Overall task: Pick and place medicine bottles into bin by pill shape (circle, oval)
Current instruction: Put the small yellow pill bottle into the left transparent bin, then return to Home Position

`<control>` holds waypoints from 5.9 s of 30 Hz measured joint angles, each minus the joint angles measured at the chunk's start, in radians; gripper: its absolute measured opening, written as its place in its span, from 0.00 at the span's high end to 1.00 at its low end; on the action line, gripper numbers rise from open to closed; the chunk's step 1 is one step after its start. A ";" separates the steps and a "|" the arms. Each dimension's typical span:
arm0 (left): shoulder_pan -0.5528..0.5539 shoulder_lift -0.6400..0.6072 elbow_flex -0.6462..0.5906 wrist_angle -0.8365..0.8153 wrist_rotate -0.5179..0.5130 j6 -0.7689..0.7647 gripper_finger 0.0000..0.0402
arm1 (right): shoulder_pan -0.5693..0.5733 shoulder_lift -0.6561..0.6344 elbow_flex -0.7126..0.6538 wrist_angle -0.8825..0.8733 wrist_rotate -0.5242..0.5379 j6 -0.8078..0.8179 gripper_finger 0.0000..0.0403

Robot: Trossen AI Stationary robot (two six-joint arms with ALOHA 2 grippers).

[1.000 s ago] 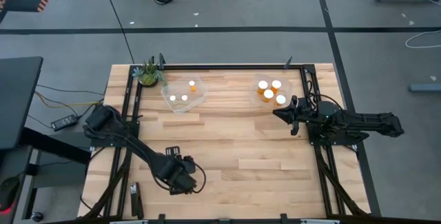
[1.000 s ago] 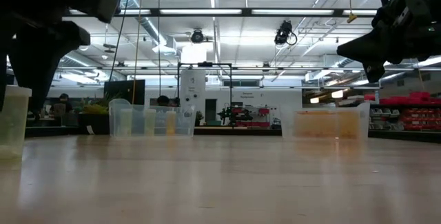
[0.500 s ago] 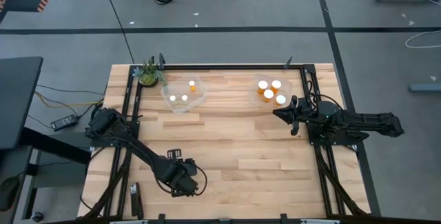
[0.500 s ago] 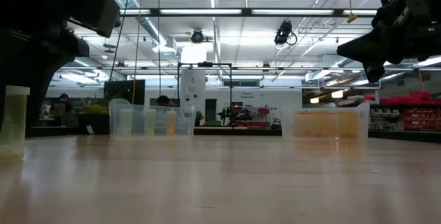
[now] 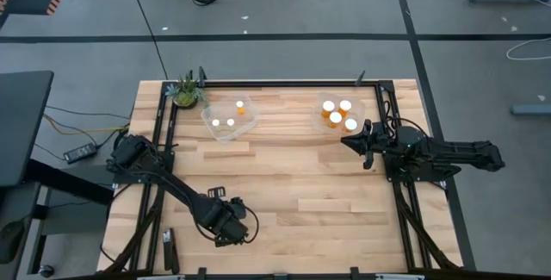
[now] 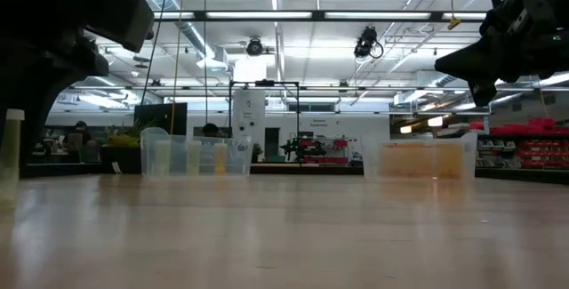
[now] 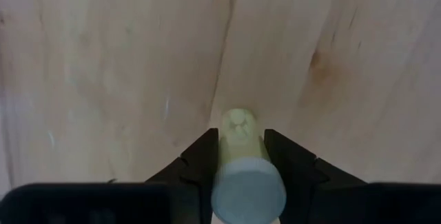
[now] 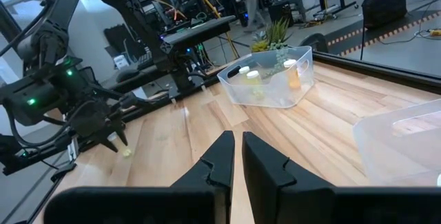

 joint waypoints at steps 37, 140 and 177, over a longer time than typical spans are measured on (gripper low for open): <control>0.608 -0.189 0.028 -0.171 0.001 0.600 0.72 | 0.000 0.000 0.000 0.000 0.000 0.000 0.91; 1.078 -0.292 0.141 0.294 0.040 1.103 0.52 | 0.001 0.000 0.000 0.000 0.000 0.000 0.91; 0.594 -0.657 0.119 0.580 0.069 0.834 0.56 | 0.001 0.009 0.000 0.000 0.001 0.000 0.91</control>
